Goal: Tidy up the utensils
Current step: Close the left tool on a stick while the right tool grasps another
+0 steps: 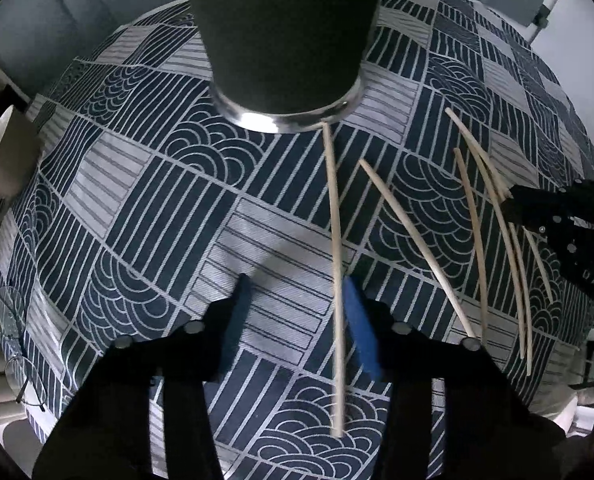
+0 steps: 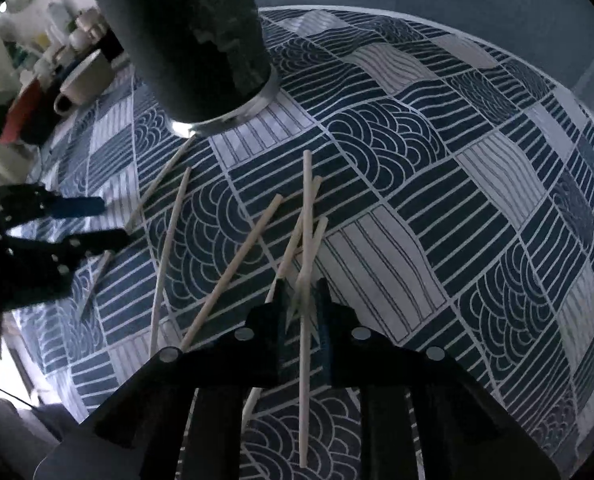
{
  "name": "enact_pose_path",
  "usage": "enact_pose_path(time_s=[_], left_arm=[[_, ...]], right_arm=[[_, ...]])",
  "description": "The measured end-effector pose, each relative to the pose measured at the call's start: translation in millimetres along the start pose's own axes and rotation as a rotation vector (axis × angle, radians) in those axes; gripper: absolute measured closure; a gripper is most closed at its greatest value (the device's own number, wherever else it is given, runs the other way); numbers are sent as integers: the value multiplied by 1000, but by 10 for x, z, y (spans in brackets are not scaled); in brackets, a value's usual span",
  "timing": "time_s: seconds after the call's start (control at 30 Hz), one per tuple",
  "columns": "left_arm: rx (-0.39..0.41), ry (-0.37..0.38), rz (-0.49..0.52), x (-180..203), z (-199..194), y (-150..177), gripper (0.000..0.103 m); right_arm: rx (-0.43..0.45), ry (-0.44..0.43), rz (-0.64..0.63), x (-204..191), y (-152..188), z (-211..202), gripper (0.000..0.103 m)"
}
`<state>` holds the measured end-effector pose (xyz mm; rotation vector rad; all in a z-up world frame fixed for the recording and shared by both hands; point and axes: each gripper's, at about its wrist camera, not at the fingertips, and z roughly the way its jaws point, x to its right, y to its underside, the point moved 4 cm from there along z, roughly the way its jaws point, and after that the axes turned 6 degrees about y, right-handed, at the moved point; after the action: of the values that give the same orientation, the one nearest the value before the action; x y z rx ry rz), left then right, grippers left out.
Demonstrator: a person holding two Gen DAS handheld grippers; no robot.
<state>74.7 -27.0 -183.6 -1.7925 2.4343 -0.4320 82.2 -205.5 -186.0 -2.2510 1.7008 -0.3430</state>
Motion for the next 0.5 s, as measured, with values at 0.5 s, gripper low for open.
enact_pose_path(time_s=[0.5], left_arm=[[-58, 132, -169, -351, -81, 101, 98]], right_arm=[[27, -153, 179, 315, -162, -168, 98]])
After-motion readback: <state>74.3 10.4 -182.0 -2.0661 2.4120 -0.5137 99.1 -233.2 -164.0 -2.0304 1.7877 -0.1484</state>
